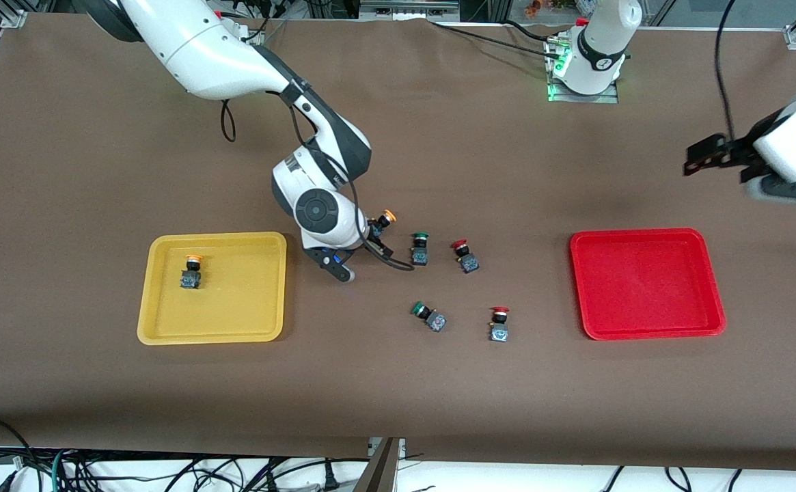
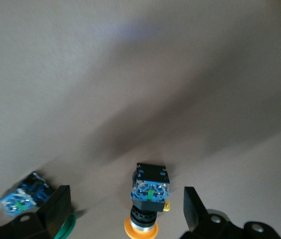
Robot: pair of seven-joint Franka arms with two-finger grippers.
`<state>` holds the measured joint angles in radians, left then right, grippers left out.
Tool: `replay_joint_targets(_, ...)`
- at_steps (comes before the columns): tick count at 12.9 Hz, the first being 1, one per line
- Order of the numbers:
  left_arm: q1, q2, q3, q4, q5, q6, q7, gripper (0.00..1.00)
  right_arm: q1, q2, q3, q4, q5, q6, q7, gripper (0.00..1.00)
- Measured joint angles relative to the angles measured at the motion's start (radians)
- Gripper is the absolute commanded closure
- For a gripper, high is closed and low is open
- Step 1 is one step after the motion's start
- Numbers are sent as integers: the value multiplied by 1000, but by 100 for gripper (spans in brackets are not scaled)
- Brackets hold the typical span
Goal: Place red and yellow buttons in trays
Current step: 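Grasp the orange button with the right gripper while the left gripper grasps a red button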
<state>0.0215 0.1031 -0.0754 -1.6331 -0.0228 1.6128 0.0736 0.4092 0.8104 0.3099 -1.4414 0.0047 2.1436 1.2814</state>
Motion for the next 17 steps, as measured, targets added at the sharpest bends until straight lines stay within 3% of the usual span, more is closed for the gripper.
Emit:
replay_joint_targets(4, -86, 286, -31, 10, 0, 423, -101, 0, 29, 8, -1, -34, 0, 0, 26, 1)
replay_joint_targets(5, -105, 373, -32, 31, 0, 528, -104, 0, 37, 8, -3, -45, 0, 2, 34, 9)
replay_joint_targets(6, -130, 458, -32, 68, 0, 599, -115, 0, 42, 8, -7, -56, 0, 10, 38, 29)
replay_joint_targets(8, -195, 602, -32, 153, 0, 704, -221, 0, 44, 9, -16, -81, 0, 47, 39, 99)
replay_joint_targets(11, -324, 705, 27, 201, 119, 771, -353, 0, 43, 8, -26, -96, 0, 88, 39, 100)
replay_joint_targets(13, -356, 746, 42, 207, 150, 806, -387, 0, 40, -11, -51, -86, -7, 84, 27, 100)
replay_joint_targets(15, -358, 784, 44, 212, 151, 881, -387, 67, 9, -67, -92, -64, -9, 1, -78, 100)
replay_joint_targets(17, -359, 799, 46, 217, 152, 906, -387, 90, -82, -122, -106, -43, -9, -112, -263, 100)
